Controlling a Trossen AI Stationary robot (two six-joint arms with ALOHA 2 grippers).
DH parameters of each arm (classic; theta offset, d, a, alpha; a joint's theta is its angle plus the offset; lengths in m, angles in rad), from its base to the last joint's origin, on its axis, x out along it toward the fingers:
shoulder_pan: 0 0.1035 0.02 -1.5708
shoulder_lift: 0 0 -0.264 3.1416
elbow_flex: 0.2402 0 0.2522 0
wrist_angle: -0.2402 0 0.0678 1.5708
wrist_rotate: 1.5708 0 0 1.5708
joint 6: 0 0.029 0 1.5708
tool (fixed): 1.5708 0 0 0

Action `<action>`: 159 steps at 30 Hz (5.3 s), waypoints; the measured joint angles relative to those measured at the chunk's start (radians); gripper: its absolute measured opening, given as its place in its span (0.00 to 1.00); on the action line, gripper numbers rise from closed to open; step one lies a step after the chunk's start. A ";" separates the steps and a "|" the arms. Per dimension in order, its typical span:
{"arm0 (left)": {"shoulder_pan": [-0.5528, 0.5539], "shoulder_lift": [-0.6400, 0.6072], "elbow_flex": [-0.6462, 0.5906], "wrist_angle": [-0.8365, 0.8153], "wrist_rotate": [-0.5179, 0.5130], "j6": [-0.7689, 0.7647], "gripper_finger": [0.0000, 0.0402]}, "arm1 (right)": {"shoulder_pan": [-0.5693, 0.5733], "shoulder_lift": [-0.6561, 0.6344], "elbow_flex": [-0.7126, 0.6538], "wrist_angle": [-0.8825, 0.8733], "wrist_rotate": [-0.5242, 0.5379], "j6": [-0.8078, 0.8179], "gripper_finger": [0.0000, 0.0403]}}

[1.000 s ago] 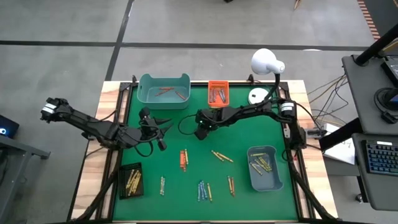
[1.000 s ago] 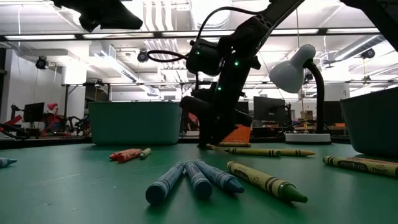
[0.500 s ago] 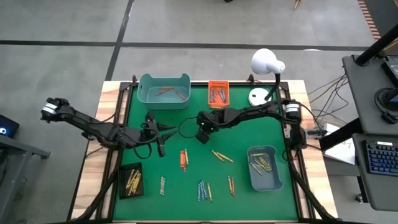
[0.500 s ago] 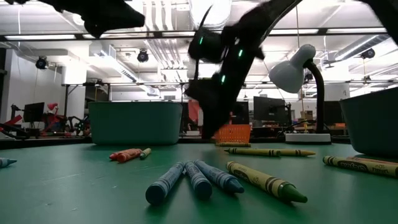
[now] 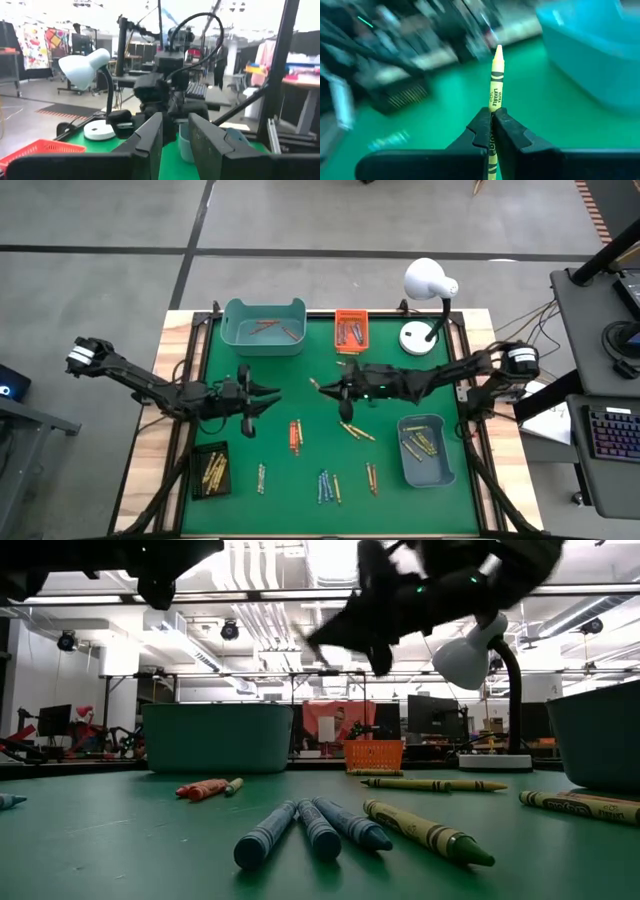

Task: Sort crayons
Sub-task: Put the yellow crayon into the black bin, then put the green crayon into the blue bin

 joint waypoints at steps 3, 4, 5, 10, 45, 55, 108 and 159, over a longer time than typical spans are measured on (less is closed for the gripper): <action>0.000 0.000 -0.004 0.007 0.024 0.001 0.19 | 0.000 0.006 -0.057 0.290 -0.073 -0.058 0.02; 0.001 0.001 -0.004 0.008 0.038 0.001 0.20 | 0.000 0.013 -0.062 0.361 -0.087 -0.074 0.02; 0.001 0.004 -0.004 0.012 0.049 0.004 0.21 | 0.000 0.024 -0.064 0.413 -0.102 -0.087 0.02; 0.002 0.059 -0.002 0.088 0.057 0.024 0.30 | 0.000 0.088 -0.029 0.482 -0.151 -0.150 0.02; 0.042 0.331 0.203 0.157 0.013 0.134 0.03 | 0.021 0.172 0.116 0.467 -0.278 -0.217 0.10; 0.009 0.213 0.305 -0.374 0.013 -0.033 0.01 | 0.008 0.092 0.132 0.185 -0.190 -0.168 0.32; -0.416 0.379 0.706 -2.096 0.390 -1.612 0.19 | 0.022 0.021 0.268 -0.463 -0.096 0.001 0.32; -0.097 -0.076 0.286 -0.904 -0.085 -0.053 0.19 | 0.095 0.321 0.747 -1.559 -0.089 0.278 0.31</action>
